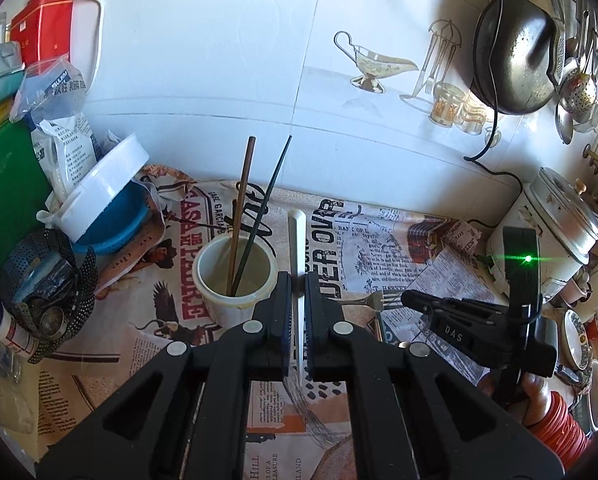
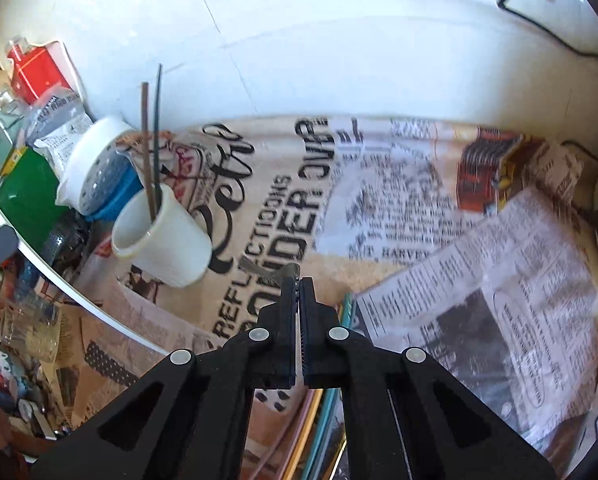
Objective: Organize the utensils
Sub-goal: 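Lift the fork and white chopstick and carry them over the white cup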
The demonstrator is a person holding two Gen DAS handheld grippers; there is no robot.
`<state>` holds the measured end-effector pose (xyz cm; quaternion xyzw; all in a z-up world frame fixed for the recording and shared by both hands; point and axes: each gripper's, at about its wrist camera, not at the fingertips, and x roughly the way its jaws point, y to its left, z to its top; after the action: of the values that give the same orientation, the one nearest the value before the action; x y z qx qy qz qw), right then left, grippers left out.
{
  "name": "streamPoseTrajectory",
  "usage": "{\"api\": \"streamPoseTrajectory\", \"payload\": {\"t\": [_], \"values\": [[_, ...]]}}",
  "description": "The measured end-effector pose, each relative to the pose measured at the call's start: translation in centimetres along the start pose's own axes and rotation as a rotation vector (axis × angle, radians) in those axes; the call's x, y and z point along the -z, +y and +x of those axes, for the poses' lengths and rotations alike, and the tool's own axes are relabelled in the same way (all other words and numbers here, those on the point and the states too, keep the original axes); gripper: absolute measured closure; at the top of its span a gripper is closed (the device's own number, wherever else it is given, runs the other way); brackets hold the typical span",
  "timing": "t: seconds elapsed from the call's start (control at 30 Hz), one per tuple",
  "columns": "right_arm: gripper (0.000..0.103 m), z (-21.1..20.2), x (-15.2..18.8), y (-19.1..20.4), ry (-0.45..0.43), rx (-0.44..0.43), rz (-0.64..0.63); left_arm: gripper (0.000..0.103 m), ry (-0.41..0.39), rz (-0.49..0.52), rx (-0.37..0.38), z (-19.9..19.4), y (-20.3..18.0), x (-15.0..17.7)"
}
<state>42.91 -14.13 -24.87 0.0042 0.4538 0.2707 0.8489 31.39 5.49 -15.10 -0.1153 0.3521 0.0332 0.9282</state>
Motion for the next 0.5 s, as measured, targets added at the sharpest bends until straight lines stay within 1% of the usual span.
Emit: {"api": "streamPoseTrajectory", "payload": {"t": [0.23, 0.5], "values": [[0.101, 0.7, -1.8, 3.2, -0.027, -0.005, -0.044, 0.099, -0.024, 0.002, -0.005, -1.0, 1.9, -0.5], [0.100, 1.5, -3.8, 7.2, -0.043, -0.010, -0.117, 0.099, -0.038, -0.033, -0.033, -1.8, 5.0, -1.0]]}}
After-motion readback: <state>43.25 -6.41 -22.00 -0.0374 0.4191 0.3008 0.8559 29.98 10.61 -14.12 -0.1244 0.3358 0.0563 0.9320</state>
